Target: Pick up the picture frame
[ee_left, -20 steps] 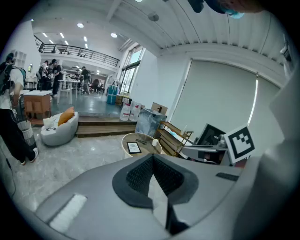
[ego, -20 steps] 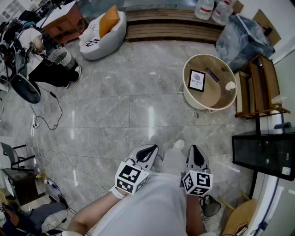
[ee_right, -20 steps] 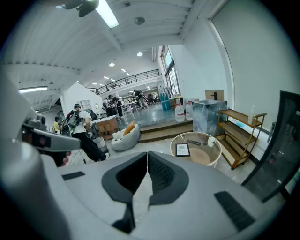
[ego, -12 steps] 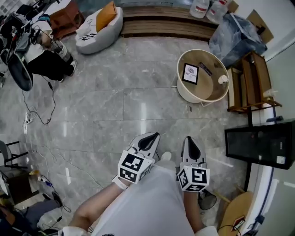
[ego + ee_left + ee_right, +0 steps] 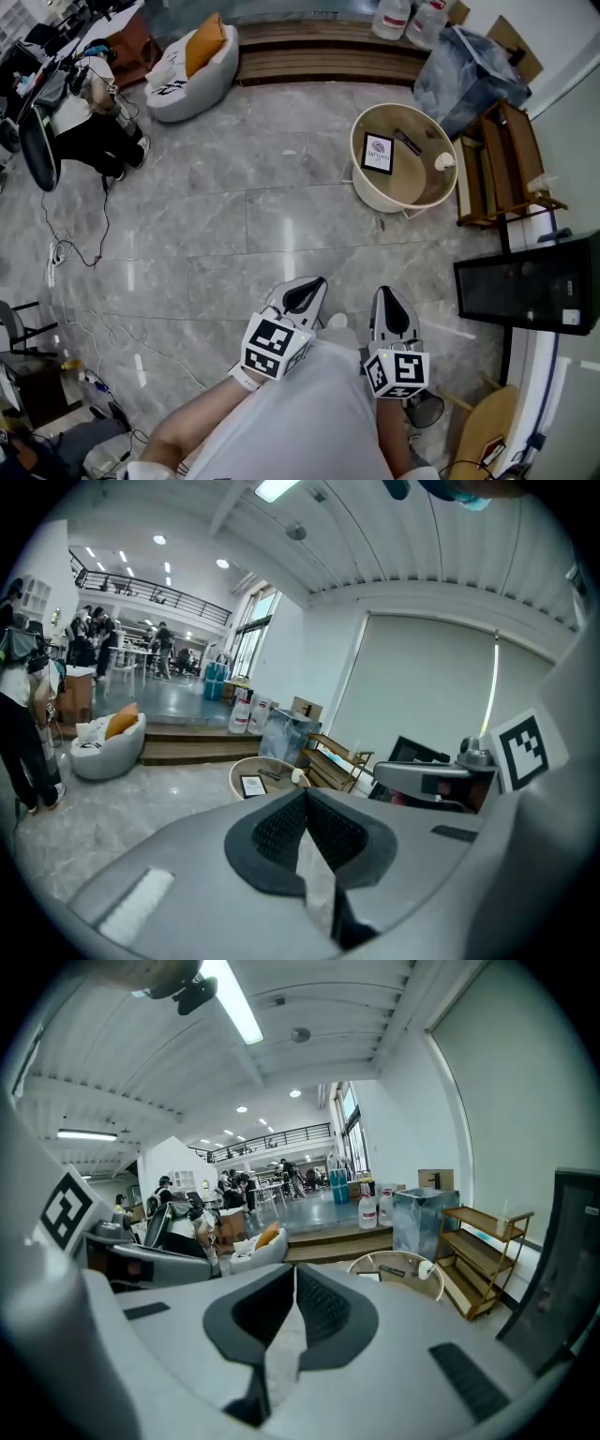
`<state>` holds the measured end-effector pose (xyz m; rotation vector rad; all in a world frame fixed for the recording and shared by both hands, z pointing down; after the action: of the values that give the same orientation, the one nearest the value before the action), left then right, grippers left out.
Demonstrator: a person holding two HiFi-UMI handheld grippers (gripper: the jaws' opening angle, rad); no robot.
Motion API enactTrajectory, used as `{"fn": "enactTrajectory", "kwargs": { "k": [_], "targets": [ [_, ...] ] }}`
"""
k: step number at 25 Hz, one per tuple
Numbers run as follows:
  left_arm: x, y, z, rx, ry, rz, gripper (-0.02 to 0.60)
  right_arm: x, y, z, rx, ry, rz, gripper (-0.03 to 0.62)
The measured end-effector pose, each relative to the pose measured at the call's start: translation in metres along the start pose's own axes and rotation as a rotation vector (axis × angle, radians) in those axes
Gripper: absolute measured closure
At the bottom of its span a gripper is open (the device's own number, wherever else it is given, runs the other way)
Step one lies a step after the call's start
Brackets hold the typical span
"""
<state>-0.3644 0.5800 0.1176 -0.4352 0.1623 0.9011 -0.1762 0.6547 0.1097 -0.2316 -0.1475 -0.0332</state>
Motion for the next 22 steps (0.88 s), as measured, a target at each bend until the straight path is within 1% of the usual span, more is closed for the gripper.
{"fn": "enactTrajectory", "kwargs": {
  "k": [4,7,10,12,17,19,22],
  "targets": [
    [-0.012,0.002,-0.002,0.001,-0.002,0.012,0.577,0.004,-0.004,0.006,-0.004,-0.015,0.055,0.587],
    [-0.023,-0.001,0.000,-0.014,-0.002,0.012,0.577,0.012,-0.008,0.015,-0.035,-0.031,0.089,0.586],
    [-0.030,-0.008,-0.001,-0.032,0.000,0.008,0.577,0.018,-0.015,0.020,-0.070,-0.047,0.075,0.588],
    [-0.037,-0.021,-0.006,-0.033,0.001,-0.007,0.577,0.026,-0.031,0.021,-0.082,-0.049,0.057,0.588],
    [-0.063,-0.089,-0.022,-0.052,0.000,-0.034,0.577,0.068,-0.101,0.012,-0.088,-0.056,0.035,0.588],
    [-0.071,-0.124,-0.033,-0.071,-0.010,-0.056,0.577,0.093,-0.137,0.002,-0.099,-0.021,0.014,0.588],
    [-0.073,-0.184,-0.053,-0.107,-0.011,-0.081,0.577,0.142,-0.185,-0.018,-0.118,0.060,-0.003,0.588]
  ]
}}
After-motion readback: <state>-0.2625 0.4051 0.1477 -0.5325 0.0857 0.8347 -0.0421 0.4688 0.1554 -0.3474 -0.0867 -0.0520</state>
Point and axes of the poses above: the fingertips, and each gripper's own axes: y backward along the fingers, x to its right, z out of its underside, the point moved 9 cm from there along y, backward along the fingers, and after that the axes turned 8 degrees about x, right-handed, at the moved point
